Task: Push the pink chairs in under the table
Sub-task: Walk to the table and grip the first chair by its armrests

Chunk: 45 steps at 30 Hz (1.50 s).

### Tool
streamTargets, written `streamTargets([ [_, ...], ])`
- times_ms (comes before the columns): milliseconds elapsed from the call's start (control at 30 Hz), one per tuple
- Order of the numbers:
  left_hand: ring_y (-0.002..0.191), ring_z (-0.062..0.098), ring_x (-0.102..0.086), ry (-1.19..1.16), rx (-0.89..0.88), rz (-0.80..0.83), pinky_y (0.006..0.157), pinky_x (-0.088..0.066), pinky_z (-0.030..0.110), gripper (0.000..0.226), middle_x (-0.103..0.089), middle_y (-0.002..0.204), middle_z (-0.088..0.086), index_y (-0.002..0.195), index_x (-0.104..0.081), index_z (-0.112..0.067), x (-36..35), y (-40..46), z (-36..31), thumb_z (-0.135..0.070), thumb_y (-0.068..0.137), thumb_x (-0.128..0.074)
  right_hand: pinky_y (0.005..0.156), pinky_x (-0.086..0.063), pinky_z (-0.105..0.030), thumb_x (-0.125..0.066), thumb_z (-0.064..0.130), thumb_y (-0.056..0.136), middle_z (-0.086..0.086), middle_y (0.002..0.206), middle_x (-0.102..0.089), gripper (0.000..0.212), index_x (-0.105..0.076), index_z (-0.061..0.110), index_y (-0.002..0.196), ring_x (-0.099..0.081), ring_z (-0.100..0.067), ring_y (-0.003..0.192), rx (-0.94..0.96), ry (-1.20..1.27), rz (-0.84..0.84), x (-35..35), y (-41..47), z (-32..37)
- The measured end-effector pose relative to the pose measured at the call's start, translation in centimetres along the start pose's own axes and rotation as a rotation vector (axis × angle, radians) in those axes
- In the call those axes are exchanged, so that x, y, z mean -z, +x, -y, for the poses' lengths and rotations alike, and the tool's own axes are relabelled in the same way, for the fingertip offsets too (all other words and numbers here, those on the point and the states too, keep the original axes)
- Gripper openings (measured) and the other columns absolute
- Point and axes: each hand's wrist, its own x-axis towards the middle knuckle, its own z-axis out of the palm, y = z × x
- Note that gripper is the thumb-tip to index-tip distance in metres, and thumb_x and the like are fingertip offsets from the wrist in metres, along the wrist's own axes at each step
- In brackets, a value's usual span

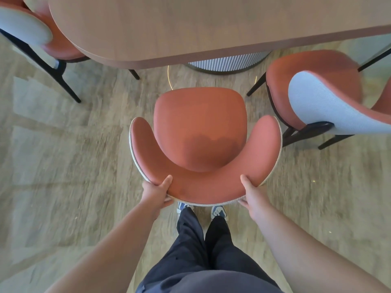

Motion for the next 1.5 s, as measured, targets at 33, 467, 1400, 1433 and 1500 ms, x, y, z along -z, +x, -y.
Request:
streamTargets([
  [33,0.113,0.031,-0.066,0.088,-0.101,-0.098,0.089,-0.058,0.045,0.085,-0.057,0.139,0.009,0.152,-0.027,-0.019,0.4,-0.1,-0.4,-0.039,0.087,-0.078,0.099,-0.052,-0.042,-0.071,0.044,0.092,-0.006,0.139,-0.059,0.071,-0.042,0.014,0.148,-0.061,-0.031,0.119,0.086,-0.088,-0.076,0.2,-0.1,0.2],
  [467,0.152,0.023,0.031,1.152,-0.570,-0.083,0.125,-0.010,0.045,0.096,0.031,0.167,0.001,0.162,0.012,-0.017,2.3,4.1,-7.0,-0.043,0.097,-0.053,0.126,0.000,-0.039,-0.060,0.043,0.092,-0.007,0.167,0.029,0.109,0.019,0.008,0.159,0.024,-0.026,0.154,0.567,-1.240,-0.125,1.9,4.1,6.5],
  [1400,0.158,0.020,0.008,1.583,-0.940,0.242,0.118,0.019,0.038,0.054,-0.009,0.172,-0.005,0.159,-0.019,-0.048,2.4,-2.0,0.4,-0.034,0.110,-0.035,0.125,-0.009,-0.028,-0.037,0.017,0.105,0.007,0.172,0.006,0.067,-0.006,0.021,0.164,0.017,-0.011,0.155,0.830,-1.297,0.260,0.0,-6.1,-4.5],
  [1433,0.158,0.020,0.006,1.593,-0.950,0.256,0.119,0.018,0.038,0.054,-0.010,0.172,-0.005,0.159,-0.019,-0.048,2.6,-1.6,0.1,-0.034,0.110,-0.036,0.125,-0.013,-0.027,-0.036,0.014,0.104,0.010,0.172,0.008,0.069,-0.004,0.022,0.164,0.019,-0.007,0.153,0.836,-1.317,0.290,0.3,-5.8,-4.2],
  [1500,0.159,0.018,0.003,1.594,-0.960,0.280,0.122,0.015,0.038,0.053,-0.013,0.172,-0.006,0.158,-0.022,-0.050,2.7,-0.9,-0.4,-0.035,0.110,-0.038,0.123,-0.021,-0.027,-0.036,0.010,0.101,0.015,0.171,0.007,0.072,-0.005,0.026,0.164,0.020,0.000,0.149,0.837,-1.345,0.332,0.8,-5.2,-3.6],
])
